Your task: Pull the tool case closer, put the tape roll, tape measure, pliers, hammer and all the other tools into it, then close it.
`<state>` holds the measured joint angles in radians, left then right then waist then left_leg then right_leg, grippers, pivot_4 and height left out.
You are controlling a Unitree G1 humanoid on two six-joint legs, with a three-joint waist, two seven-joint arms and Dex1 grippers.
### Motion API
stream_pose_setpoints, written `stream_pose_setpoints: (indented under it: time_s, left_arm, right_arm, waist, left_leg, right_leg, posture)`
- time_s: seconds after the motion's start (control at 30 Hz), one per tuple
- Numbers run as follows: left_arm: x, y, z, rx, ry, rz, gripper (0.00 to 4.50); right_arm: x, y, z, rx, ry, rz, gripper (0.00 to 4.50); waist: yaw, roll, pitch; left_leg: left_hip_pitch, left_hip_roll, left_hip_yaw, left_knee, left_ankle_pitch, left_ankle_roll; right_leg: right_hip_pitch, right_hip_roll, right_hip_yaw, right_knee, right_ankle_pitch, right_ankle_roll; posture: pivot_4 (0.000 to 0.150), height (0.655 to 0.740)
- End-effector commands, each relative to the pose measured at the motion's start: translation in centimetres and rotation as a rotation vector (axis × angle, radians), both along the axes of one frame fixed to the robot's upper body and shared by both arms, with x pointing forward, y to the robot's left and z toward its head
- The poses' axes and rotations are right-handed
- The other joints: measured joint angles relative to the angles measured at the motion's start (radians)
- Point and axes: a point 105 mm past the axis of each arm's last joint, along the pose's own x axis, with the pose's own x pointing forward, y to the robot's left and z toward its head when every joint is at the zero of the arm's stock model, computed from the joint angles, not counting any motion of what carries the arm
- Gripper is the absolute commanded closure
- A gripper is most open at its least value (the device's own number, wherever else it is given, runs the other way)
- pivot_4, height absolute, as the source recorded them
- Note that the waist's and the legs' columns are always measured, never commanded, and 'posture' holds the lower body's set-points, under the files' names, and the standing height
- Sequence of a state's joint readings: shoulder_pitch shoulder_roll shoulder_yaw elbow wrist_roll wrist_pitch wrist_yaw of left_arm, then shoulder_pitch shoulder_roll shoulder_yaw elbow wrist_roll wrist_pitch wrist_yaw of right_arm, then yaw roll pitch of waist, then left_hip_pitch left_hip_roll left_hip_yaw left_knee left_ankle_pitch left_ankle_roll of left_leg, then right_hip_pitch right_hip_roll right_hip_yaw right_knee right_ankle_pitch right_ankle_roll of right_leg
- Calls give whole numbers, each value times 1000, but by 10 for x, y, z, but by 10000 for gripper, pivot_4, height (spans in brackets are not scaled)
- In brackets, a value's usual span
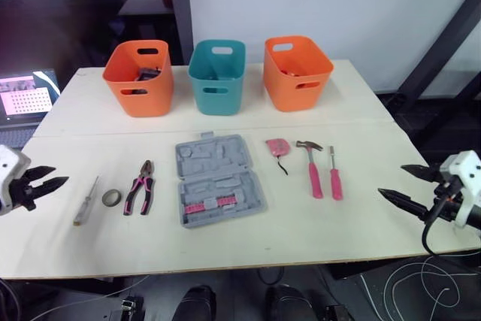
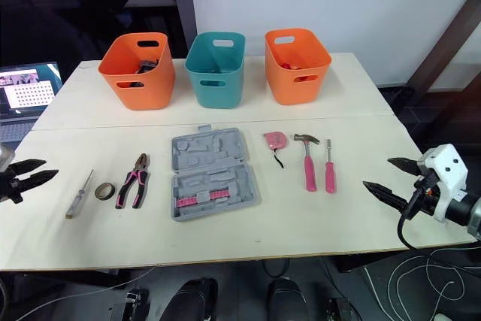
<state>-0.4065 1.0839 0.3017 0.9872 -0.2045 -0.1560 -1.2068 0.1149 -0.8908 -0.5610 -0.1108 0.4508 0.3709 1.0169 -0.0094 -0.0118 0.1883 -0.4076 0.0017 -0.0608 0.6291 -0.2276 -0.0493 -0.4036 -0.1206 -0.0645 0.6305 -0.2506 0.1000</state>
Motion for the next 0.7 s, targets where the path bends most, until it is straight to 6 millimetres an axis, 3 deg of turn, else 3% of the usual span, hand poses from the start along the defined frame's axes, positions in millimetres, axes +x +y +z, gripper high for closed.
stream_pose_setpoints:
  time_s: [0.03, 0.37, 0.5, 0.7]
  left_arm:
    - [0, 5, 16, -13, -27, 12, 23480]
    - [2, -7, 33, -178, 5, -52, 23480]
    - [13, -35, 47, -219, 16, -165, 23480]
    - [19, -102, 36, -133, 124, -407, 23480]
  right_arm:
    - [1, -4, 14, -39, -48, 1, 0]
    - [2, 8, 21, -51, -8, 80, 0]
    - [5, 26, 25, -54, 59, 140, 0]
    - [19, 87, 23, -7, 179, 261, 0]
  waist:
    - [0, 0, 0]
    - [-1, 0, 0]
    - [0, 0, 0]
    - [-6, 0, 0]
  left_leg:
    - [0, 0, 0, 0, 0, 0]
    - [0, 0, 0, 0, 0, 0]
    - [0, 0, 0, 1, 0, 0]
    - [0, 1, 1, 2, 0, 0]
  right_leg:
    - [0, 0, 0, 0, 0, 0]
    - [0, 0, 1, 1, 0, 0]
    - [0, 1, 1, 1, 0, 0]
    - [0, 1, 2, 1, 0, -2]
  posture:
    - [1500, 7400]
    - [1500, 7400]
    - [1500, 7400]
    - [1500, 7400]
